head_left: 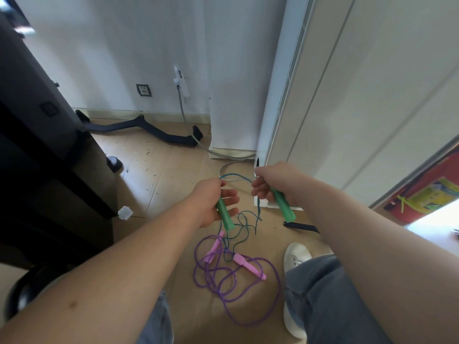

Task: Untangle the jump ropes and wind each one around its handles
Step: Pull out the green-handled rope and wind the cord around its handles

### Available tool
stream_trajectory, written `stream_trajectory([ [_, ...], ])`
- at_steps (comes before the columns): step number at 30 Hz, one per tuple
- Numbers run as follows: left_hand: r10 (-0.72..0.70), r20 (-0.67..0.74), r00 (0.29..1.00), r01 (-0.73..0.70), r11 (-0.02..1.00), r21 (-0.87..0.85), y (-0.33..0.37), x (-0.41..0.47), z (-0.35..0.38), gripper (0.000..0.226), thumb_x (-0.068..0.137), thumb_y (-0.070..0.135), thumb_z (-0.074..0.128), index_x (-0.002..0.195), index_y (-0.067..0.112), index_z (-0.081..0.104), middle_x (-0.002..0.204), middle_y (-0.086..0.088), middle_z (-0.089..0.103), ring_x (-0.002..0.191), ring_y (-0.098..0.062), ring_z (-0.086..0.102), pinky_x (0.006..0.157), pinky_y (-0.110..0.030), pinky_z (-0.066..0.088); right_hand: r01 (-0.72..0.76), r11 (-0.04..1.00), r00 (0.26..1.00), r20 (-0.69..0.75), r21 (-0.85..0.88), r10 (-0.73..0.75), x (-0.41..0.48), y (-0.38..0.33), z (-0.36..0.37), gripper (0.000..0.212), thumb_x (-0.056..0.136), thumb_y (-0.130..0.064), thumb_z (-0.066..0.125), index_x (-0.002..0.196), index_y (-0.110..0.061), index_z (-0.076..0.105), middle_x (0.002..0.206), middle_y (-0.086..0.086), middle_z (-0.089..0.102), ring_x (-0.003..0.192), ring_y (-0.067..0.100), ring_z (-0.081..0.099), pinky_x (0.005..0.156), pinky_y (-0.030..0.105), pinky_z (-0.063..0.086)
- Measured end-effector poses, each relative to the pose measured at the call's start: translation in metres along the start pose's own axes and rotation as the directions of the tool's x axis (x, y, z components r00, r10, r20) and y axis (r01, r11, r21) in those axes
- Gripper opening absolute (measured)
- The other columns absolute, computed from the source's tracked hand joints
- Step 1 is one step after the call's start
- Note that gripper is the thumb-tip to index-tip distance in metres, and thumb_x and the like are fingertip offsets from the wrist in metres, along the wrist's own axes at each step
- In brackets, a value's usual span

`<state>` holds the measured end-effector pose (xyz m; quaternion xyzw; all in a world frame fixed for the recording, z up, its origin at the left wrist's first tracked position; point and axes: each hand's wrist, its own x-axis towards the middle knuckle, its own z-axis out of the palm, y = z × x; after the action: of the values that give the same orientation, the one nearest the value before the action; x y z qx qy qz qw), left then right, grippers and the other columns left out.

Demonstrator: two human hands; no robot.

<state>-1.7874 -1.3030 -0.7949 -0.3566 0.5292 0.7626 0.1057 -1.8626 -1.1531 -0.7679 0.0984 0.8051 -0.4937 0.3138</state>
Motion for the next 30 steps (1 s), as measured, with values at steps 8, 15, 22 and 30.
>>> stream_trajectory([
  [8, -0.073, 0.168, 0.983, 0.039, 0.979, 0.198, -0.006, -0.008, 0.005, 0.027, 0.101, 0.015, 0.036, 0.098, 0.011, 0.063, 0.082, -0.010, 0.070, 0.081, -0.028, 0.065, 0.082, -0.045, 0.055, 0.074, 0.981, 0.991, 0.095, 0.180, -0.092, -0.006, -0.002, 0.025, 0.022, 0.092, -0.010, 0.057, 0.108, 0.000, 0.067, 0.106, 0.017, 0.066, 0.095, 0.033, 0.068, 0.065, 0.039, 0.062],
  [15, -0.047, 0.288, 0.956, 0.007, 0.990, 0.139, -0.006, -0.009, 0.004, 0.029, 0.101, 0.020, 0.039, 0.115, 0.009, 0.061, 0.099, -0.012, 0.064, 0.096, -0.032, 0.066, 0.093, -0.052, 0.050, 0.228, 0.931, 0.973, 0.034, -0.286, -0.228, -0.005, 0.003, 0.045, 0.031, 0.097, -0.033, 0.050, 0.092, -0.010, 0.070, 0.084, 0.010, 0.069, 0.084, 0.030, 0.069, 0.084, 0.046, 0.059],
  [22, 0.102, 0.155, 0.983, -0.067, 0.974, -0.214, 0.008, -0.008, 0.003, 0.022, 0.104, 0.014, 0.039, 0.104, 0.006, 0.059, 0.096, -0.014, 0.062, 0.086, -0.025, 0.063, 0.075, -0.044, 0.057, 0.094, 0.986, 0.949, 0.313, -0.135, -0.047, -0.011, 0.007, 0.040, 0.057, 0.099, -0.062, 0.042, 0.115, -0.013, 0.066, 0.110, 0.011, 0.071, 0.099, 0.032, 0.071, 0.081, 0.050, 0.061],
  [30, 0.201, 0.122, 0.972, -0.162, 0.949, -0.271, 0.020, -0.005, -0.006, 0.023, 0.105, 0.014, 0.037, 0.109, 0.009, 0.060, 0.091, -0.011, 0.064, 0.088, -0.024, 0.061, 0.086, -0.040, 0.053, 0.279, 0.948, 0.904, 0.375, -0.153, -0.206, -0.018, 0.005, 0.028, 0.035, 0.097, -0.039, 0.062, 0.121, -0.013, 0.062, 0.105, 0.010, 0.074, 0.091, 0.022, 0.075, 0.076, 0.045, 0.063],
])
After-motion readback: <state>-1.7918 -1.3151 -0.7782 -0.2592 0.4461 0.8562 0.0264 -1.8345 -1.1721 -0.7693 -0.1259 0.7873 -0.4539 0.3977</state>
